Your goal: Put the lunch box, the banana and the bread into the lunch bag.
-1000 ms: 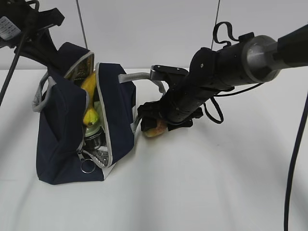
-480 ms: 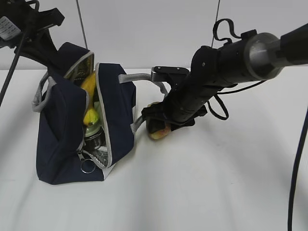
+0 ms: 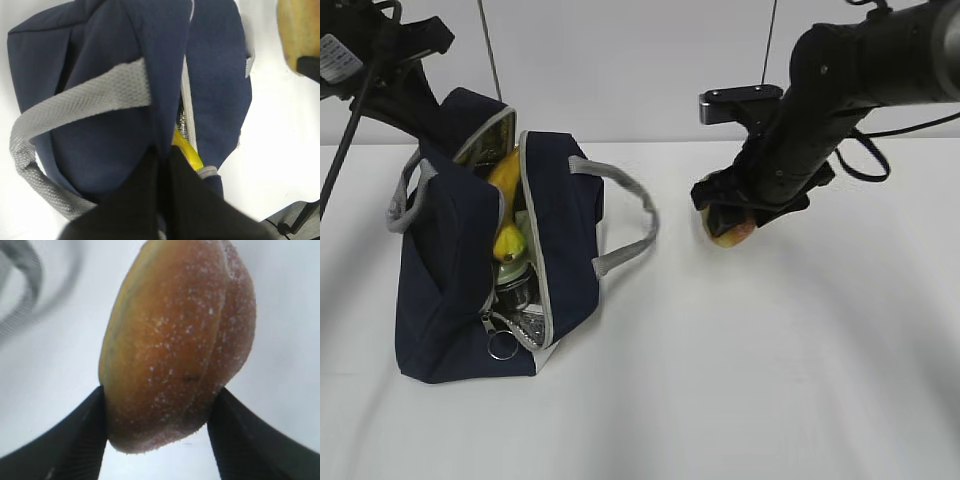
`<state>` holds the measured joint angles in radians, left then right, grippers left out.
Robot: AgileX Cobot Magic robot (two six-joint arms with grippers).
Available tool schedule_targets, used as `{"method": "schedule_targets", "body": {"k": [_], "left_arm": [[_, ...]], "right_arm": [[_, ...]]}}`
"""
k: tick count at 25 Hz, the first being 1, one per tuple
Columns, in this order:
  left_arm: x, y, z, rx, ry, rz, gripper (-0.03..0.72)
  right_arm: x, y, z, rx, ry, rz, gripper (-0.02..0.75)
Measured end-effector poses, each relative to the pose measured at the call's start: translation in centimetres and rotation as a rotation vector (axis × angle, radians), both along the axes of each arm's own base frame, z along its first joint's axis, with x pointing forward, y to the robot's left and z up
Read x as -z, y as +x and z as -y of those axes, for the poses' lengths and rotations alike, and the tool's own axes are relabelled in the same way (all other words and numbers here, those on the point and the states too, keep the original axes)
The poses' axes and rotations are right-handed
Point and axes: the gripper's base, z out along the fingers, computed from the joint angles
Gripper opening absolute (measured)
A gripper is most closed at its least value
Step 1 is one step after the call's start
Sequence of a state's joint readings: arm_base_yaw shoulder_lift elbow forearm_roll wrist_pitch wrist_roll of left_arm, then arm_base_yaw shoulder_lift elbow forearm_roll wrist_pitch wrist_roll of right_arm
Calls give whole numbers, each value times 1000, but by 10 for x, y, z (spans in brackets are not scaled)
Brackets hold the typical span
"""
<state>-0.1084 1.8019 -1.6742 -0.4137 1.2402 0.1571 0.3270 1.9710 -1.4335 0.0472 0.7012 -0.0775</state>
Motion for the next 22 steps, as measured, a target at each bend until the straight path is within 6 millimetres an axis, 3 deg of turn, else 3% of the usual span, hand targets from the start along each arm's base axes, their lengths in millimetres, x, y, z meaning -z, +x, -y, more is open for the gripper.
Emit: {"method": "schedule_targets", "body": {"k": [6,11,17,22], "left_arm": [[0,0,0,0,0,0,1],[0,0,0,0,0,0,1],[0,0,0,0,0,0,1],[0,0,0,0,-1,0,1]], "right_arm": [[-32,-2,17,31,-110,37,435],[-72,-2,8,37,-59,96,435],[-113,-16,-53,-159,187,132,435],[-125,-37,-101,-361,369,163,434]]}}
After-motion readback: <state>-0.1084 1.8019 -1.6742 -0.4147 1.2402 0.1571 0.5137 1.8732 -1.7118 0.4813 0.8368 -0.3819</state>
